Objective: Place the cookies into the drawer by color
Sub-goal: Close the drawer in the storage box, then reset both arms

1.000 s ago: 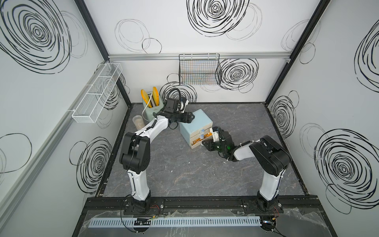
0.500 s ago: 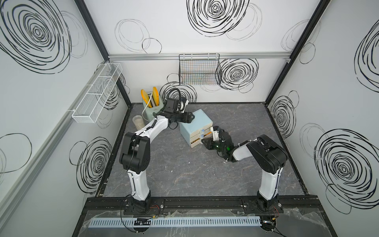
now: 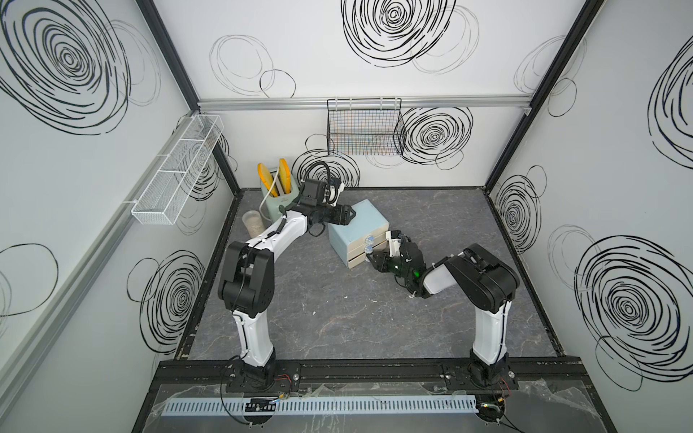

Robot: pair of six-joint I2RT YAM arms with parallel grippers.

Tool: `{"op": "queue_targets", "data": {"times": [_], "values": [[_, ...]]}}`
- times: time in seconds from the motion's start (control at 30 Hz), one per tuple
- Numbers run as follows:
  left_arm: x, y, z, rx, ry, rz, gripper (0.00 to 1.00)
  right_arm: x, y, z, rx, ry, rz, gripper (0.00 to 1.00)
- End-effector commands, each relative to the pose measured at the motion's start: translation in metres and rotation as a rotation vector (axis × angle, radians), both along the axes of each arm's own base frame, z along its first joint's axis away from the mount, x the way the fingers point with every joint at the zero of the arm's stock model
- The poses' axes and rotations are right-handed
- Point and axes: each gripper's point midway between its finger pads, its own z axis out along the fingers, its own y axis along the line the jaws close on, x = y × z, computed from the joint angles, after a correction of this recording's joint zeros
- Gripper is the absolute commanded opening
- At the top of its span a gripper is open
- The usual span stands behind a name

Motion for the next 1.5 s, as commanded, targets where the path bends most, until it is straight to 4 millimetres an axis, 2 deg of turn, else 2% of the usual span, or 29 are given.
{"op": "queue_targets", "data": {"times": [0.0, 0.2, 0.33, 0.5, 0.6, 0.7, 0.83, 1.07, 1.37, 1.47], "values": [[-0.03, -0.008, -0.023, -0.011, 0.133, -0.046, 0.78, 0.002, 0.007, 0.018, 0.081, -0.058, -0.002, 0.45], [-0.031, -0.008, -0.022, -0.018, 0.133, -0.041, 0.77, 0.003, 0.008, 0.014, 0.093, -0.036, -0.009, 0.45], [-0.028, -0.004, -0.016, -0.01, 0.119, -0.023, 0.79, -0.001, 0.002, 0.009, 0.057, -0.01, -0.02, 0.48], [-0.02, 0.004, -0.002, 0.009, 0.086, 0.019, 0.85, -0.014, -0.015, -0.008, -0.038, 0.067, -0.047, 0.54], [-0.016, 0.011, 0.009, 0.026, 0.05, 0.061, 0.93, -0.022, -0.027, -0.01, -0.065, 0.08, -0.068, 0.59], [-0.014, 0.022, 0.023, 0.048, 0.006, 0.12, 0.95, -0.031, -0.039, -0.007, -0.077, 0.081, -0.085, 0.65], [-0.017, 0.033, 0.045, 0.047, -0.07, 0.176, 0.97, -0.039, -0.05, 0.003, -0.091, 0.05, -0.087, 0.7], [-0.046, 0.056, 0.079, 0.045, -0.206, 0.258, 0.97, -0.043, -0.077, 0.032, -0.199, -0.032, -0.15, 0.73], [-0.091, 0.103, 0.089, 0.055, -0.315, 0.48, 0.97, -0.036, -0.139, 0.098, -0.362, -0.189, -0.37, 0.77], [-0.103, 0.122, 0.088, 0.077, -0.356, 0.563, 0.97, -0.033, -0.16, 0.113, -0.402, -0.225, -0.439, 0.8]]}}
